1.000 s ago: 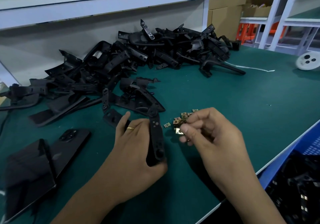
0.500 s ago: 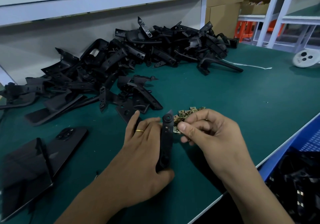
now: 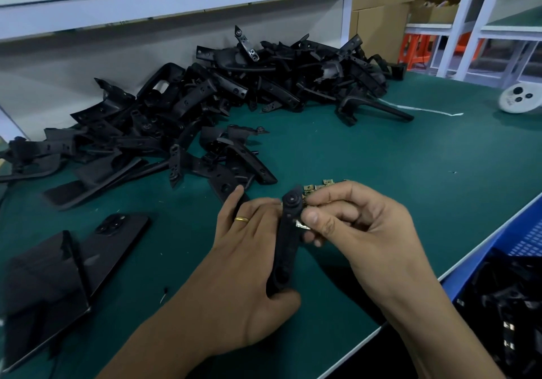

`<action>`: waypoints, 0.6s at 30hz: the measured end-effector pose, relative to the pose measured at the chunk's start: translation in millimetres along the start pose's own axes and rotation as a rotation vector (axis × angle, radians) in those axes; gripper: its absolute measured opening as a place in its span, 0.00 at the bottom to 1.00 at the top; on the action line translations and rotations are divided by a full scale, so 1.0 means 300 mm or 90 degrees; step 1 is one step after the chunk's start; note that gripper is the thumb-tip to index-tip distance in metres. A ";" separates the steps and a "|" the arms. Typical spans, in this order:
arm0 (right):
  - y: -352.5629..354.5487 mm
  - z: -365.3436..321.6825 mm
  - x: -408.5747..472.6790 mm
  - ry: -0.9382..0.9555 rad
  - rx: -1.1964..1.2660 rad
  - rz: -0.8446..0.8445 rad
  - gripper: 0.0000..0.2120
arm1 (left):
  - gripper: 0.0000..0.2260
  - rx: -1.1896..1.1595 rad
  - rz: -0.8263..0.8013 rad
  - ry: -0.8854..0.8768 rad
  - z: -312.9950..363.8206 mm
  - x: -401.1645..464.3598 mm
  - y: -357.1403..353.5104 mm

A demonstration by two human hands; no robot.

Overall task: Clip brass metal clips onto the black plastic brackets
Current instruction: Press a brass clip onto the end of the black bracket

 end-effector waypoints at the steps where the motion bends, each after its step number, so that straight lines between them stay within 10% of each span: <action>1: 0.003 0.001 -0.002 0.007 0.002 -0.016 0.09 | 0.26 -0.019 0.010 0.006 0.001 0.001 0.003; 18: 0.007 0.012 0.009 -0.040 -0.014 -0.037 0.12 | 0.30 0.027 -0.029 0.007 -0.004 -0.016 0.000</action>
Point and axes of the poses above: each hand's wrist, its own x-axis towards the middle knuckle, its own y-axis out of the back of the hand, z = x × y, the point moved 2 cm from there along x, towards the middle knuckle, and after that the axes turned 7 degrees about -x, right-handed, at the moved point
